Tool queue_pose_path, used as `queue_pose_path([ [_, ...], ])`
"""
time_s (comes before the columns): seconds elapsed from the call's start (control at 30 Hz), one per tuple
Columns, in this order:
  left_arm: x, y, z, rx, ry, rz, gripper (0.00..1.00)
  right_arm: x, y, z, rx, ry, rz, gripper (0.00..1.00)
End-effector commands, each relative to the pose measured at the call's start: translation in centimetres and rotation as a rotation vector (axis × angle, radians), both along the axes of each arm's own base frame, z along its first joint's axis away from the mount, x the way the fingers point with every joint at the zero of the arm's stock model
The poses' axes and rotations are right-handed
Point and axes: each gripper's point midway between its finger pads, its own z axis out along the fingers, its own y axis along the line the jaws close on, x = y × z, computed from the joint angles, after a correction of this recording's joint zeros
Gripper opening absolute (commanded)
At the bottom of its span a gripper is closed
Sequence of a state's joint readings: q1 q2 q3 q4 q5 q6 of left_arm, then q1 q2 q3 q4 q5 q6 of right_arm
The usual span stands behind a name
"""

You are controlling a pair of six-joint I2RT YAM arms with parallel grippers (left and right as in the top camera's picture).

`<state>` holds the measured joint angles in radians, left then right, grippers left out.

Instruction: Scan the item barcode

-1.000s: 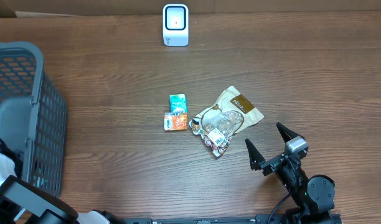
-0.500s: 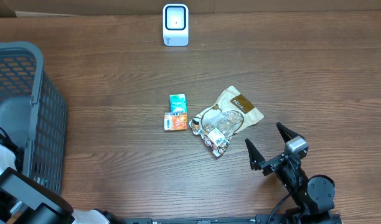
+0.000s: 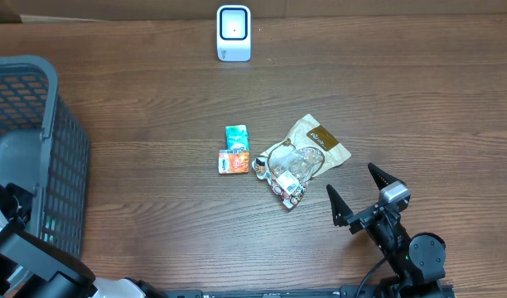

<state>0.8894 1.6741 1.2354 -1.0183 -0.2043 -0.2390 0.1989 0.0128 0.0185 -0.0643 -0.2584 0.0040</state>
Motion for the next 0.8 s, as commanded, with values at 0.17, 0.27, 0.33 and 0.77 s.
queue_pose_path([
  [0.17, 0.9, -0.5, -0.9, -0.017, -0.048, -0.007, 0.63, 0.0, 0.1, -0.2, 0.004, -0.003, 0.002, 1.00],
  [0.27, 0.8, -0.7, -2.1, -0.018, -0.048, -0.013, 0.62, 0.0, 0.1, -0.2, 0.004, -0.003, 0.002, 1.00],
  [0.33, 1.0, -1.1, -3.0, -0.028, -0.066, -0.016, 0.61, 0.0, 0.1, -0.2, 0.004, -0.003, 0.002, 1.00],
  [0.77, 1.0, -2.4, -5.9, -0.059, -0.098, -0.066, 0.54, 0.0, 0.1, -0.2, 0.004, -0.003, 0.002, 1.00],
])
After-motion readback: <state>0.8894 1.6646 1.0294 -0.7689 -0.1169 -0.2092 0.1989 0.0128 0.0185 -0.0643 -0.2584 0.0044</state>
